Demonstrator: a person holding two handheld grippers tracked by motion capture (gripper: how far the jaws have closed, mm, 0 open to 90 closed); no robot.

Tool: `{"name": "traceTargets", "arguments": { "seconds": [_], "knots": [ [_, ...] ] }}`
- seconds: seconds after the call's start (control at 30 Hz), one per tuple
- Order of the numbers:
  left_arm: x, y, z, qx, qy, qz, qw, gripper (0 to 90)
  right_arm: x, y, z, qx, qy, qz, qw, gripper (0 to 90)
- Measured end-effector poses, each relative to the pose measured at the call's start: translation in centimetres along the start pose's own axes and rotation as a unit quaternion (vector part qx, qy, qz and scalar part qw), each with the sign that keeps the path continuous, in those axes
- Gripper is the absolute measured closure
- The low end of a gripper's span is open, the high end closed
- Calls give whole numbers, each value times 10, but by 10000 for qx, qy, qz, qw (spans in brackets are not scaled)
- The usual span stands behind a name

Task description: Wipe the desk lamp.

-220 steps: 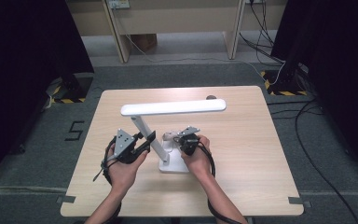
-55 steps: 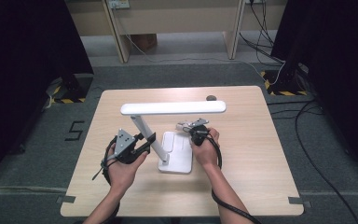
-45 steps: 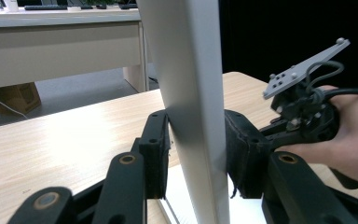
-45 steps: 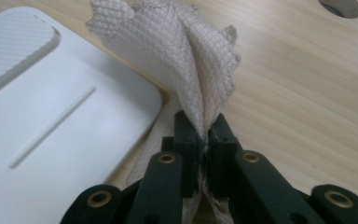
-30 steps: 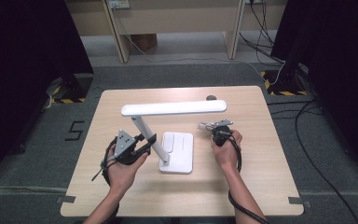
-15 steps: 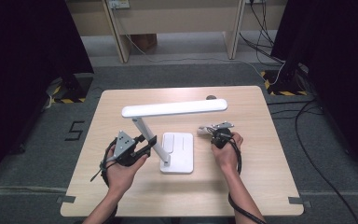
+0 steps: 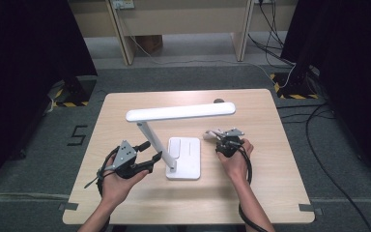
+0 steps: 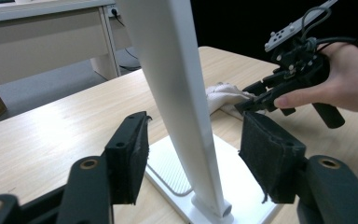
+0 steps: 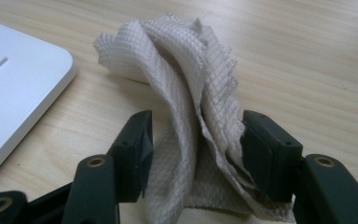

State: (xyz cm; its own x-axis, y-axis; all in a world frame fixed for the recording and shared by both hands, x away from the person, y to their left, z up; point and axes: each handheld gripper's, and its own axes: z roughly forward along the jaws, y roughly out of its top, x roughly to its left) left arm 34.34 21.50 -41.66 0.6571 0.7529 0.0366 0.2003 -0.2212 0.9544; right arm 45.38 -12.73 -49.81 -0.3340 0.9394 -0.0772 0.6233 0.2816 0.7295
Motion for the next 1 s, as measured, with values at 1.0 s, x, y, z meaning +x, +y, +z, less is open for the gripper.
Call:
{"name": "traceTargets", "arguments": {
  "seconds": [1.0],
  "knots": [
    [21, -65, -33, 559, 314, -214, 9977, 383, -4, -35, -52, -351, 311, -45, 9989, 405]
  ]
}}
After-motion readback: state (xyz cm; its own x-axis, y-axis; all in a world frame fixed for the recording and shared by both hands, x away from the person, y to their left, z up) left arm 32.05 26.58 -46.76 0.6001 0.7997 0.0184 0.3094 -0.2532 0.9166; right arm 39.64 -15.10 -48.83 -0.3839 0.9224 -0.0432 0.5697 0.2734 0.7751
